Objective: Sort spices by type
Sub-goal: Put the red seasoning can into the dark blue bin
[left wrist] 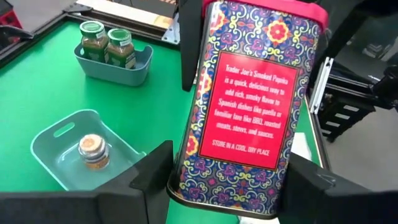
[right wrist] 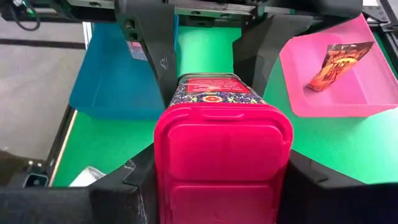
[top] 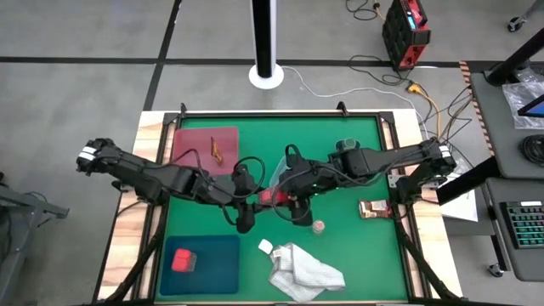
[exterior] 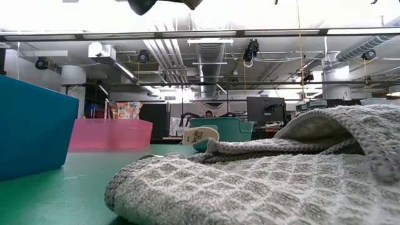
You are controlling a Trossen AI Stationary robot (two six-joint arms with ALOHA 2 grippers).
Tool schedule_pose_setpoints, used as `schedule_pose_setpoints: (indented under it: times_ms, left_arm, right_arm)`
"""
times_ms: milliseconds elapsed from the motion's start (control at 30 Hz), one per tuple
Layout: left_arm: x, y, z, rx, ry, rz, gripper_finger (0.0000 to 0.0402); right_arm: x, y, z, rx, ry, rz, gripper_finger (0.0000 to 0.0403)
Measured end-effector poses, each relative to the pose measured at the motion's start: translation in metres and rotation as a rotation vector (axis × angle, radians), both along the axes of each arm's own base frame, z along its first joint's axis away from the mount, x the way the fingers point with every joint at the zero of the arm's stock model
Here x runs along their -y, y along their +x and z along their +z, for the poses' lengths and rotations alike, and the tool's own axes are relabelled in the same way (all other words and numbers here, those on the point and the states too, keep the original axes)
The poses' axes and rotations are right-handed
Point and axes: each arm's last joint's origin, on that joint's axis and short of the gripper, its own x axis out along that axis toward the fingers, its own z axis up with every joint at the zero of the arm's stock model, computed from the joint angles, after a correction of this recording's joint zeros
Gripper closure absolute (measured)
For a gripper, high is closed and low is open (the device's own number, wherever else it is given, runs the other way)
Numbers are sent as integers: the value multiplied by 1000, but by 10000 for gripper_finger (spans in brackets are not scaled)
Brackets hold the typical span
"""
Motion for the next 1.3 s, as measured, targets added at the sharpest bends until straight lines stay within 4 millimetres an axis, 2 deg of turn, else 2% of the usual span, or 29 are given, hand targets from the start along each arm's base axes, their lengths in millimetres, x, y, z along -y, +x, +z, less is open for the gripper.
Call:
schedule_pose_setpoints:
  times_ms: [100, 267, 367, 500, 600, 800, 933, 1133, 1300]
  left_arm:
    - [2, -3, 3, -4, -1, -8, 209]
    - [8, -15, 10, 37, 0, 12, 209]
    - [13, -27, 14, 73, 21, 69, 209]
    - [20, -45, 33, 183, 4, 118, 209]
    - [24, -51, 48, 295, 0, 125, 209]
    - [25, -56, 76, 512, 25, 116, 209]
    - [25, -54, 79, 554, 51, 113, 209]
    - [27, -52, 84, 612, 35, 111, 209]
    - [30, -46, 80, 602, 45, 109, 209]
  right_arm:
    - [0, -2, 3, 16, 8, 4, 186]
    - [3, -14, 21, 53, 48, -16, 72]
    - [6, -28, 37, 89, 65, -30, 44]
    - [10, -47, 52, 141, 75, -30, 45]
    - [11, -53, 56, 224, 85, -22, 54]
    - [5, -33, 58, 551, 118, 11, 65]
    - [2, -21, 63, 675, 108, 22, 63]
    - [2, -10, 60, 706, 112, 17, 64]
    - [1, -7, 60, 733, 112, 44, 84]
